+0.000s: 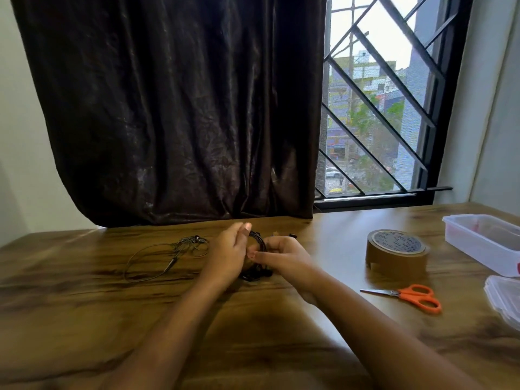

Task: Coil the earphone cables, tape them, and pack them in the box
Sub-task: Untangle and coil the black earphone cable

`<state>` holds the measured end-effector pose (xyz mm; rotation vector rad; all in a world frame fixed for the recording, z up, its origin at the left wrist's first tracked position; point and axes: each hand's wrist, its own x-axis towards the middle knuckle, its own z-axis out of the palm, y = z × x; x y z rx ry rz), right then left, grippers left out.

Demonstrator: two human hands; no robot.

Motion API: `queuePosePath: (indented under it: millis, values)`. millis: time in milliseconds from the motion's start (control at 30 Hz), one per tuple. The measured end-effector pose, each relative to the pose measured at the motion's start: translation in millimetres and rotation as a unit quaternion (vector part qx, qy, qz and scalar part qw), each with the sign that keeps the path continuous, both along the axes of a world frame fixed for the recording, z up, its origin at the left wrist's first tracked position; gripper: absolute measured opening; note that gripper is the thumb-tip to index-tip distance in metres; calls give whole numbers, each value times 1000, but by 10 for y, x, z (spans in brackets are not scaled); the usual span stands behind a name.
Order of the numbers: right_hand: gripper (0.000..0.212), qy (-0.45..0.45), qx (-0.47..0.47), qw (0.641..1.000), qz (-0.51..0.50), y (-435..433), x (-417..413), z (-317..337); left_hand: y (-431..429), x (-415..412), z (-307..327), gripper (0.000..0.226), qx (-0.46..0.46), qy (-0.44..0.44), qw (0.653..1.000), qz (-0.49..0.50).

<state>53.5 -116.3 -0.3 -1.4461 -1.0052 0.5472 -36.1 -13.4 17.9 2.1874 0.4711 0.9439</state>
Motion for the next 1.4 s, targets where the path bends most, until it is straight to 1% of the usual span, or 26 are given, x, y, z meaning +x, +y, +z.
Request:
queuePosePath:
  millis: [33,67,133,200,267,333,433,533,600,667,700,800,833,867,967,1067,1133,1200,1233,1300,1367,1400]
  values:
    - [11,29,13,999,-1,11,20,-11,-4,-4,6,26,4,-5,1000,0]
    - [11,60,27,998,8,16,33,-16,-6,-3,5,25,-3,-8,1000,-4]
    - [15,103,46,993,35,18,30,-9,-3,1,-11,25,-12,-6,1000,-13]
    - [21,143,60,988,27,25,10,-3,6,17,-41,24,-13,0,1000,-23]
    - [34,181,65,981,10,30,4,-4,-4,27,-65,25,-33,9,998,-45]
    - [43,199,83,976,19,17,4,-1,-6,29,-74,28,-64,9,995,-76]
    - [47,186,119,974,44,8,10,11,-14,30,-74,31,-128,-6,984,-125]
    - [52,158,145,974,69,-3,5,18,-6,28,-66,30,-161,-10,979,-126]
    - [56,141,145,976,78,-18,2,22,8,23,-69,33,-179,-9,975,-132]
    - [55,110,134,982,75,-26,-13,30,38,27,-77,34,-211,-8,969,-129]
    - [50,86,125,986,69,-24,-19,37,51,28,-81,32,-229,-7,965,-125]
    - [18,33,115,991,61,-11,-17,30,72,41,-96,26,-245,-7,962,-120]
    - [15,28,113,992,48,-11,-14,29,77,45,-100,26,-243,-8,963,-116]
    - [17,32,110,993,28,-9,-8,31,85,50,-105,25,-241,-8,964,-111]
    - [25,101,119,988,-14,-43,4,58,84,44,-99,25,-239,-11,966,-99]
    - [31,150,114,980,-59,-41,87,40,71,35,-72,26,-242,-35,964,-102]
    - [24,188,105,973,-80,-32,142,2,63,36,-59,26,-244,-45,963,-104]
    - [16,190,64,974,-109,-28,173,-34,57,41,-57,26,-246,-50,962,-110]
    - [16,176,41,975,-126,-15,191,-64,55,42,-59,26,-245,-49,962,-110]
    - [17,116,2,982,-151,12,211,-108,45,45,-60,25,-245,-49,962,-107]
    - [9,41,-25,987,-151,40,199,-129,30,51,-63,23,-249,-52,962,-104]
    - [8,21,-28,988,-148,57,195,-138,26,54,-64,23,-250,-55,961,-101]
